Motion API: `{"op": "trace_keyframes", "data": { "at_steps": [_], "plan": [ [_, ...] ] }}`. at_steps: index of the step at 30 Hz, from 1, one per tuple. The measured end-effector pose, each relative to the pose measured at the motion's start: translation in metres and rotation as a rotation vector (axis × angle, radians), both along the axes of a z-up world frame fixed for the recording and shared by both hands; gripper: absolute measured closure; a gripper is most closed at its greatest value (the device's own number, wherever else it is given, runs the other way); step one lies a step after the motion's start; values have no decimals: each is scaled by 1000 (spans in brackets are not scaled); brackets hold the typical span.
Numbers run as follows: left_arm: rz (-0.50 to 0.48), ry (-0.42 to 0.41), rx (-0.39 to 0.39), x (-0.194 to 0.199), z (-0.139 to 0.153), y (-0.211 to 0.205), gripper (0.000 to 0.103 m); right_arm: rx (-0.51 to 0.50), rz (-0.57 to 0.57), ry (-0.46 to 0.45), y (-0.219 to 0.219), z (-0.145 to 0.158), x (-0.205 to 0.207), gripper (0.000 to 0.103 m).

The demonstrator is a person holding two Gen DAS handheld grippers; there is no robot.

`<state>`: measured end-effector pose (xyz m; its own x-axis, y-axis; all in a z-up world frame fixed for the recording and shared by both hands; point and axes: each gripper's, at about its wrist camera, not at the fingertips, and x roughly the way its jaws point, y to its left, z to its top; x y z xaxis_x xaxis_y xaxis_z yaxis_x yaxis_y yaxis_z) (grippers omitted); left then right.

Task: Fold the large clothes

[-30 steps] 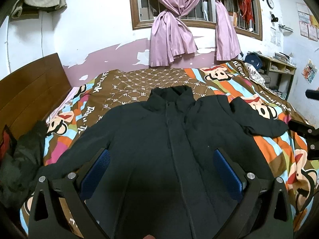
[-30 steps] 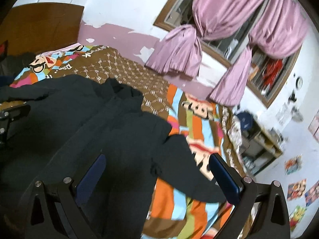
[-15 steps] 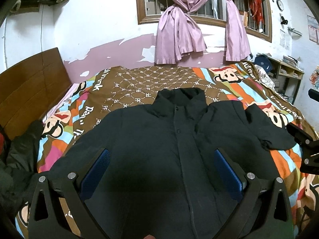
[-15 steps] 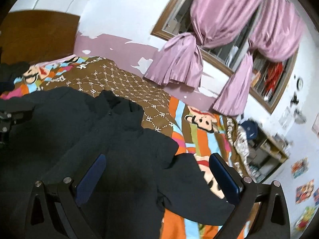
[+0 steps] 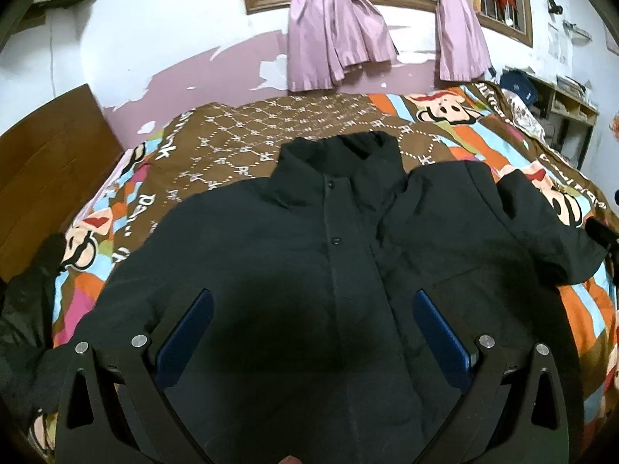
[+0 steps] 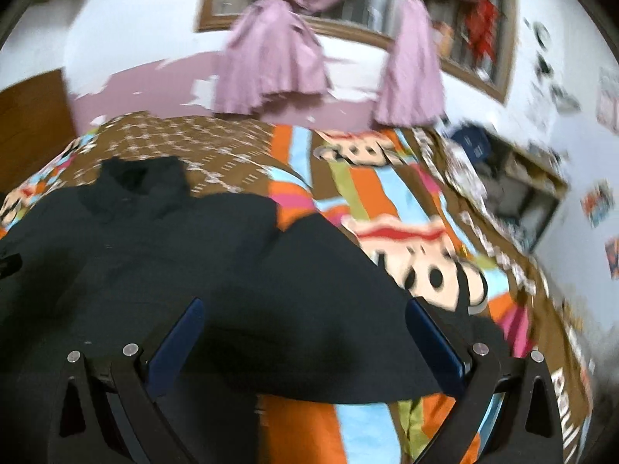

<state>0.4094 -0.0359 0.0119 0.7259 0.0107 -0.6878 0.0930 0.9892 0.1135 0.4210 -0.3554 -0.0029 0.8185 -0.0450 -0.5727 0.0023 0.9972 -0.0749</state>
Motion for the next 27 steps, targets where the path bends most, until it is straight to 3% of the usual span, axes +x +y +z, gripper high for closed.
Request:
{"op": "trace_keyframes", "data": {
  "at_steps": [6,9,20,22,24,26,27],
  "plan": [
    [-39,13,8,21,-20,-24,2,190,-142,98,-65,-31,8,0],
    [-59,21,-15,32,-33,-37,2,349,-220,143,-99,-48,8,0],
    [-153,121,-250,76,-67,-93,2,955,-606,178,-219,-127,-15,0],
    [-162,140,-268,81,-74,-102,2,1087,-624,190,-236,-147,-14,2],
    [-158,174,-255,86,-86,-109,2,1222,-637,188,-248,-167,-14,14],
    [-151,215,-229,92,-98,-116,2,1256,-638,183,-251,-174,-13,44],
    [-148,239,-223,94,-106,-116,2,1249,-627,178,-249,-173,-11,67]
  ]
}}
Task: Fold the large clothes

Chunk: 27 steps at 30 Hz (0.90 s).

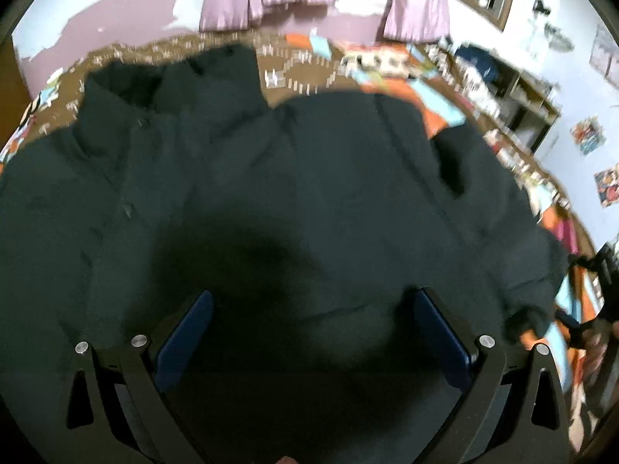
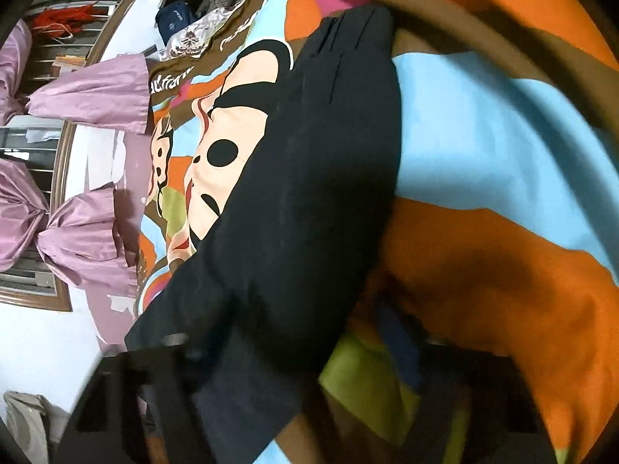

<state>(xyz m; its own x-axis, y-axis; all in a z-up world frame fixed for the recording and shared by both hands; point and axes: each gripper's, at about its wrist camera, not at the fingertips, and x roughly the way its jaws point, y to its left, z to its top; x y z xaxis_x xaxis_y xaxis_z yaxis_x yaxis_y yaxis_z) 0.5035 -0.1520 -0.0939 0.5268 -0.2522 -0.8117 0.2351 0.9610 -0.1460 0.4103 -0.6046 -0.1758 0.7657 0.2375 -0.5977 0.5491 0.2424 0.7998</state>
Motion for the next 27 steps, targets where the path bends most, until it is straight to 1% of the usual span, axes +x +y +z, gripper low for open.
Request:
{"op": "trace_keyframes", "data": {
  "at_steps": [1,2,4,6,8,9,11,13,14,15,16,17,18,19,20,22,23,24,25,26,27],
  "plan": [
    [-1,12,-10,2,-3,2,1,-15,7,-6,1,3,1,80],
    [3,33,-34,5,-5,7,1,-43,4,-6,3,10,1,87],
    [-3,60,-57,8,-4,12,1,-91,-18,-40,6,25,-3,93],
    [-23,70,-54,9,-1,17,1,-172,-23,-96,10,54,-2,94],
    [-31,85,-49,8,4,26,1,-261,-11,-177,17,91,-3,95],
    [-23,84,-49,4,5,28,1,-295,-3,-205,21,105,-3,95],
    [9,90,-56,-1,11,44,1,-410,23,-272,36,145,0,96],
    [44,113,-47,-9,18,63,1,-571,74,-346,67,190,3,96],
    [58,126,-37,-12,20,72,1,-670,122,-404,94,217,3,96],
    [72,139,-28,-18,24,85,1,-721,154,-437,112,231,6,96],
    [85,141,-22,-23,28,97,1,-792,206,-485,140,249,5,96],
    [108,137,-15,-29,34,114,1,-837,254,-516,164,260,6,95],
    [123,134,-16,-37,39,126,1,-893,337,-556,198,272,7,95],
    [138,131,-23,-44,44,141,1,-939,413,-589,229,278,6,95],
    [153,127,-33,-53,48,153,2,-971,462,-608,250,280,5,95],
    [193,115,-71,-70,59,185,1,-1079,614,-646,313,276,1,95],
    [220,108,-87,-79,64,202,1,-1124,691,-663,344,269,-2,95],
    [243,106,-99,-84,67,211,1,-1149,745,-668,363,262,-3,95],
    [271,106,-119,-91,70,226,2,-1193,844,-662,394,249,-6,95],
    [295,106,-142,-98,73,240,2,-1222,921,-651,417,237,-6,95],
    [314,104,-164,-105,75,248,2,-1238,972,-642,431,227,-7,94]
  ]
}}
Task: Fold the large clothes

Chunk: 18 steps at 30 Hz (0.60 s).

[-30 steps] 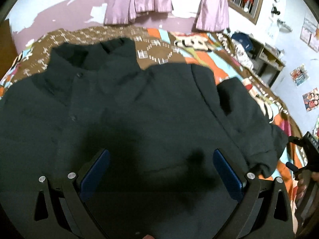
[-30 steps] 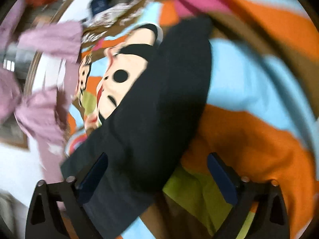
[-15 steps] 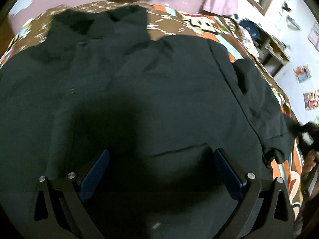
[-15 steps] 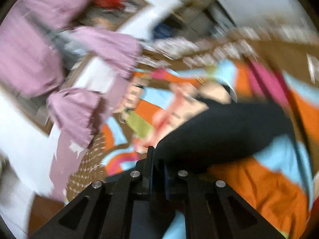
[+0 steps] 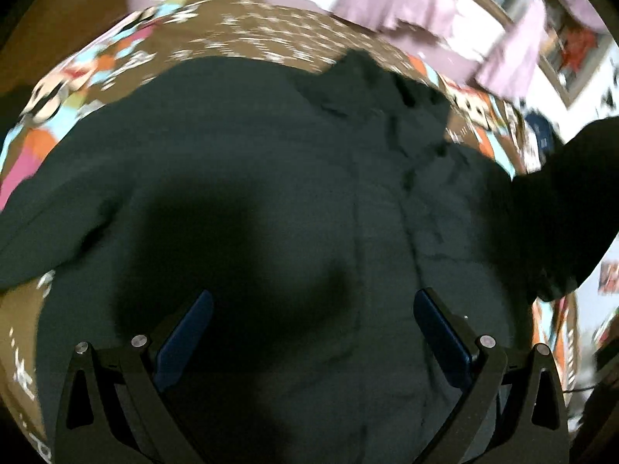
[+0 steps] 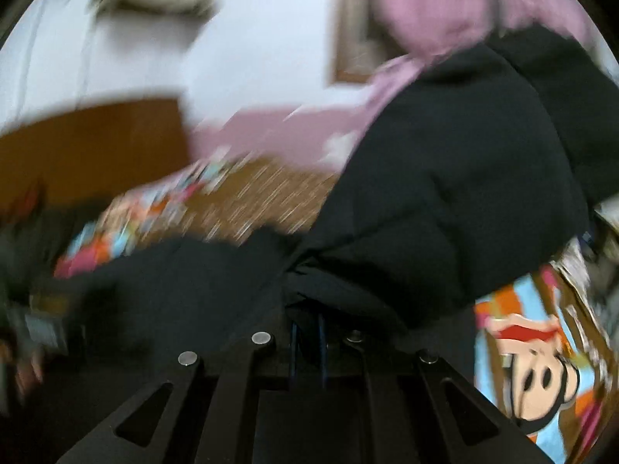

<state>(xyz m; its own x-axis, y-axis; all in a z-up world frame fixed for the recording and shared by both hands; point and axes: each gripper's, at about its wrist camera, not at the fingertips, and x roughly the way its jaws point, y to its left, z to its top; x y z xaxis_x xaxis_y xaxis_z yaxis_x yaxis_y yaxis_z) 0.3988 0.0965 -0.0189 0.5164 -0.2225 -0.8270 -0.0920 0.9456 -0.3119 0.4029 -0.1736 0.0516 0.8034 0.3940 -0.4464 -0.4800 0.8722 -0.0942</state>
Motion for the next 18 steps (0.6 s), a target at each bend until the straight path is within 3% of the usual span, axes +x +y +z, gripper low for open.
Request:
{"op": "trace_keyframes", "data": {
  "at_steps": [2,4,7,12,15,18],
  "plan": [
    [37,-11,-50,-11,4,18,2,-113,63,77,38,-34,1,92],
    [63,-44,-115,-22,11,37,2,-194,107,162,57,-69,-4,76],
    [79,-75,-166,-34,17,51,2,-183,117,278,60,-105,-6,34],
    [71,-78,-255,-32,14,56,2,-109,97,314,24,-118,-14,31],
    [65,-62,-239,-20,5,47,2,-82,55,295,3,-120,-27,24],
    [65,-55,-228,-8,-5,44,2,-18,7,280,-21,-113,-28,23]
  ]
}}
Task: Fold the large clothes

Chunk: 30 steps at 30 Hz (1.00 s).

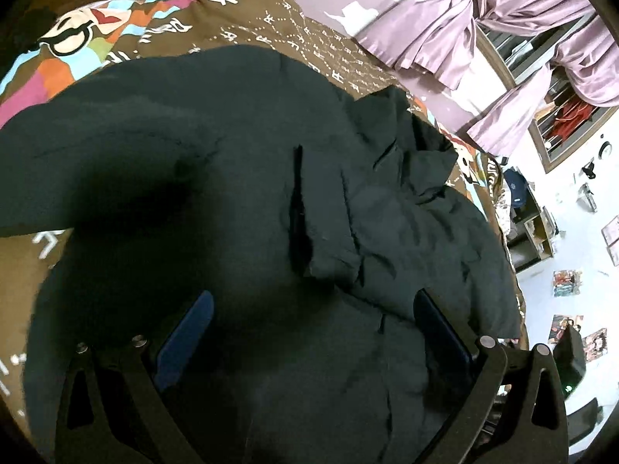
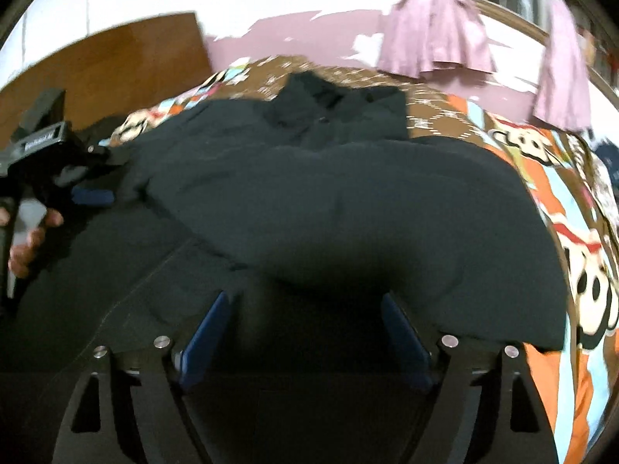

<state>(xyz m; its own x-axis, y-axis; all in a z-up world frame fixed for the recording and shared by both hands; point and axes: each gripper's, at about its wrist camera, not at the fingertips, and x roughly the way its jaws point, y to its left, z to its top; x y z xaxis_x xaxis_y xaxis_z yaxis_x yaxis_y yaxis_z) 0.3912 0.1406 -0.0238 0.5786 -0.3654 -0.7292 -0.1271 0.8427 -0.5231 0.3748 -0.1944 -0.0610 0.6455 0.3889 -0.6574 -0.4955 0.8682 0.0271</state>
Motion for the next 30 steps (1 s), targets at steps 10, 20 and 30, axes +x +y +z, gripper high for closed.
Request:
{"op": "trace_keyframes", "data": {
  "at_steps": [10,20,30],
  "plan": [
    [30,16,-296,30,-28,-14,3,129,-125,-11,-38,1,-13,17],
    [247,32,-140,25,-28,-13,89,147,-135,-149,-26,29,-19,18],
    [172,-370,129,-39,60,-3,91,152,-89,-52,21,29,24,17]
  ]
}}
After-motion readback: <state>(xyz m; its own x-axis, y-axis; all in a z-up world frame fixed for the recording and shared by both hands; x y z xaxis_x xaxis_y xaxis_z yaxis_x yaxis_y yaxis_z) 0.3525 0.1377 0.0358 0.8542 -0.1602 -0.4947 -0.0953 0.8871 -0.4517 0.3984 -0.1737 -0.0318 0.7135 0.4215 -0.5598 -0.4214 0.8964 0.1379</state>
